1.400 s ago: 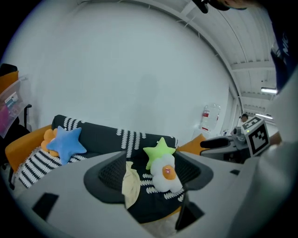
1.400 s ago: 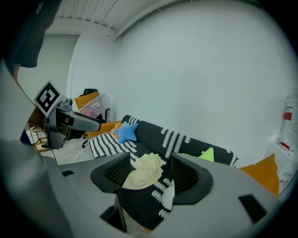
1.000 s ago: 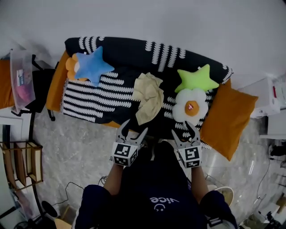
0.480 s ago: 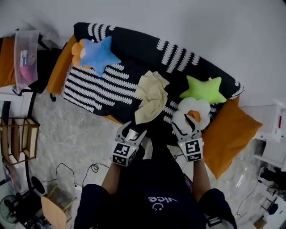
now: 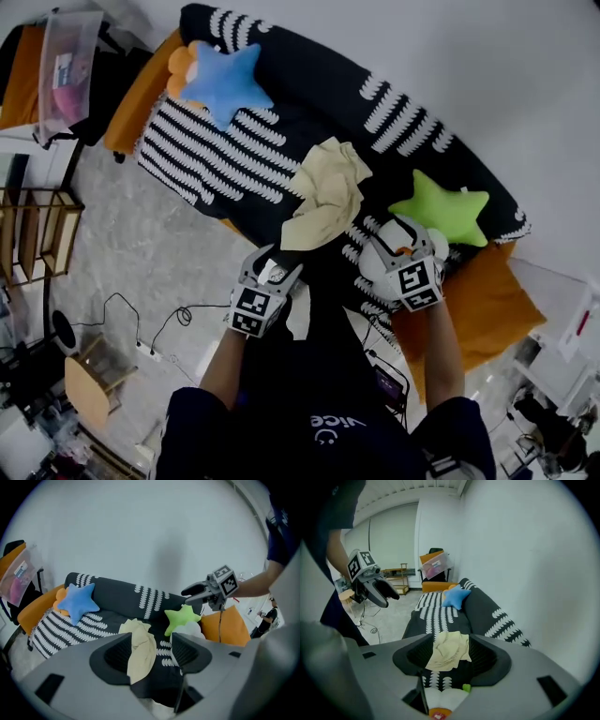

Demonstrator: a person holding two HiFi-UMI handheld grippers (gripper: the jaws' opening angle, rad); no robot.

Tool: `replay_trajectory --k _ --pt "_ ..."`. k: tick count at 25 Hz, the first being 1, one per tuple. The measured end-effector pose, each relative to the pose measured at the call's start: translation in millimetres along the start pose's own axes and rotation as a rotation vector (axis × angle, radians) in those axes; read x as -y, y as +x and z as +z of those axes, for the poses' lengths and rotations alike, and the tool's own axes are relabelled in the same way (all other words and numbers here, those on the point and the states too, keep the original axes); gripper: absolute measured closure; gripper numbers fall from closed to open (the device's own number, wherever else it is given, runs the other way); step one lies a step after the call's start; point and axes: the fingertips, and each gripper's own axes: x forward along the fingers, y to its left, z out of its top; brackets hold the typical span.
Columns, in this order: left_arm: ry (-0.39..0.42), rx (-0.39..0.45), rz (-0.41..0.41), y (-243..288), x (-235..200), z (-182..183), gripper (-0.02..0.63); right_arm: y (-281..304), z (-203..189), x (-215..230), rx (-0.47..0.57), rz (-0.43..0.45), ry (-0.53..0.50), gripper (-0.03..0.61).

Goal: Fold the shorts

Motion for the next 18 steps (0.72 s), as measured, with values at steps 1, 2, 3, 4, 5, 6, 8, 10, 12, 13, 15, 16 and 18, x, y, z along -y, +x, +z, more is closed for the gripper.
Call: replay_trajectory --k 1,2,3,4,5,6,8,10,12,13,15,16,18 --pt "-0.003 -0.01 0.002 5 -1 -3 0.345 9 -4 3 -0.01 0.034 -0.022 0.337" --pt "-0.015 -0.016 0.003 11 -2 -5 0.344 18 -8 4 -0.021 0.073 -0.043 0.346" --pt "-0.037 -0.02 0.004 17 -4 -6 0.346 27 -13 5 -0.035 0.112 -0.066 0.344" --pt "-0.059 -0.027 0.003 24 -6 -8 0.35 36 -17 5 -0.053 0.146 -0.096 0.344" --pt "-0.072 -0.036 0.0 33 -7 -11 0.353 45 -21 6 -0.072 0.173 -0.131 0.344" --pt "-0.069 -0.048 -0.006 42 -8 -14 0.356 55 -27 7 -0.093 0.197 -0.168 0.348" --pt "-0.026 -0.086 -0.029 63 -8 -24 0.356 79 -45 12 -0.14 0.248 -0.224 0.365" --pt "0.013 -0.143 -0.055 79 -8 -40 0.359 105 -66 15 -0.19 0.303 -0.235 0.406" --pt "0.031 -0.202 -0.072 92 -12 -61 0.366 127 -86 17 -0.228 0.341 -0.245 0.414" --pt "0.039 -0.227 -0.078 100 -15 -71 0.37 137 -95 18 -0.245 0.354 -0.278 0.414" --pt "0.058 -0.269 -0.087 115 -22 -90 0.371 156 -118 20 -0.283 0.38 -0.395 0.411" --pt "0.071 -0.289 -0.091 122 -27 -99 0.371 166 -130 20 -0.303 0.398 -0.455 0.41" --pt "0.092 -0.326 -0.095 138 -32 -118 0.373 182 -154 18 -0.334 0.44 -0.533 0.41"
